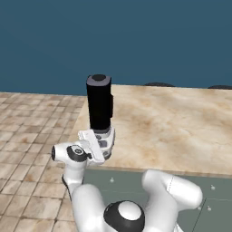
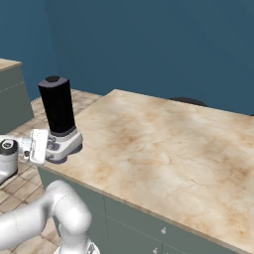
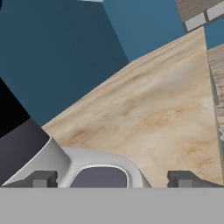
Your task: Grab the lemon and lime from the fridge, place them in the blender, close the lid, and turn on the blender to create a marinade.
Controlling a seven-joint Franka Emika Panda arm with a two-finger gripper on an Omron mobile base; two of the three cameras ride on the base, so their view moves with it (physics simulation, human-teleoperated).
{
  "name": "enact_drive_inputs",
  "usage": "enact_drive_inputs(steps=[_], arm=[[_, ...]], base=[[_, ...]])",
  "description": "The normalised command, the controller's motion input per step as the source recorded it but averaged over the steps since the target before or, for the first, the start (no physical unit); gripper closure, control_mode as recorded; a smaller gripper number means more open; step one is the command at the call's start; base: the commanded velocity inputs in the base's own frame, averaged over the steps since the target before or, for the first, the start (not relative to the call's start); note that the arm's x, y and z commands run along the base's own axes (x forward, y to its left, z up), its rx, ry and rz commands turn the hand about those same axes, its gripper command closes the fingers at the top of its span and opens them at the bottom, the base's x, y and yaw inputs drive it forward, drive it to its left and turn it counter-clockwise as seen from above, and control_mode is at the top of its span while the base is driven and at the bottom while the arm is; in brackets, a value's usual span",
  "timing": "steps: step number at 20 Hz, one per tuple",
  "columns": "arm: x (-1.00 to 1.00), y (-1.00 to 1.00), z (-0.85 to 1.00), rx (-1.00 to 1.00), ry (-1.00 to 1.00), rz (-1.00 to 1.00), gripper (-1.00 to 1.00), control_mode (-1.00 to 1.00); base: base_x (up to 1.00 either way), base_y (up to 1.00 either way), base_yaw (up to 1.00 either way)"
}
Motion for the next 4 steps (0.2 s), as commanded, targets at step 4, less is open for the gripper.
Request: enact_drive_inputs(steps=[4], arm=[[0.41, 0.06, -0.14, 0.00, -0.08, 0.00, -1.00, -1.00]], base=[[0.00, 0.00, 0.00]])
